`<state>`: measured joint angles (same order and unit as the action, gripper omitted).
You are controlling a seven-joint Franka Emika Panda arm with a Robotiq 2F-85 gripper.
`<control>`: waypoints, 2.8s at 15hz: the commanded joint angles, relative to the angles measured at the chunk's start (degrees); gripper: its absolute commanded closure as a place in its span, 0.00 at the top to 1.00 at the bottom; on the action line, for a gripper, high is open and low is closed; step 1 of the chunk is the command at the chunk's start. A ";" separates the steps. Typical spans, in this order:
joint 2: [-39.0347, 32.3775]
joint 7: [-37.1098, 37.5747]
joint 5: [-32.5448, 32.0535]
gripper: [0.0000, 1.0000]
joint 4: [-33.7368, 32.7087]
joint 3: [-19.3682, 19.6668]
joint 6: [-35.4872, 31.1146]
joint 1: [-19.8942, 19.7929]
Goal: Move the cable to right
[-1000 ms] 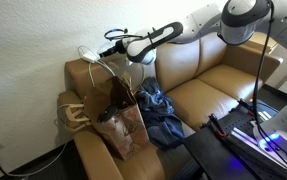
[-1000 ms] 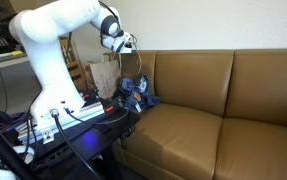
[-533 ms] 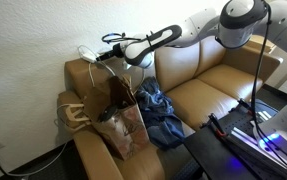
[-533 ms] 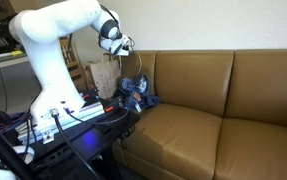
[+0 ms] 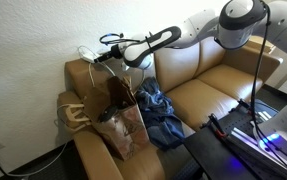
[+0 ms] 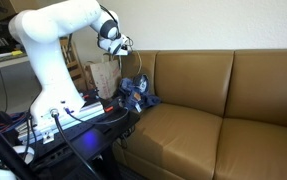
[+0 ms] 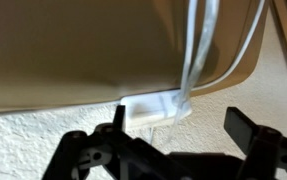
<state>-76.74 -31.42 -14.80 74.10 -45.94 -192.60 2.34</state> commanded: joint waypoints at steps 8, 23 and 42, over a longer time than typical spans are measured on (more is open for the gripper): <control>0.99 -0.73 -3.78 0.32 -1.67 0.49 0.79 4.08; 1.05 4.06 -3.57 0.01 -1.22 0.01 -5.39 -1.68; 11.29 3.70 7.18 0.28 -20.92 18.51 -6.36 8.80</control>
<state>-65.15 -28.15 -9.77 58.00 -26.60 -198.96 11.62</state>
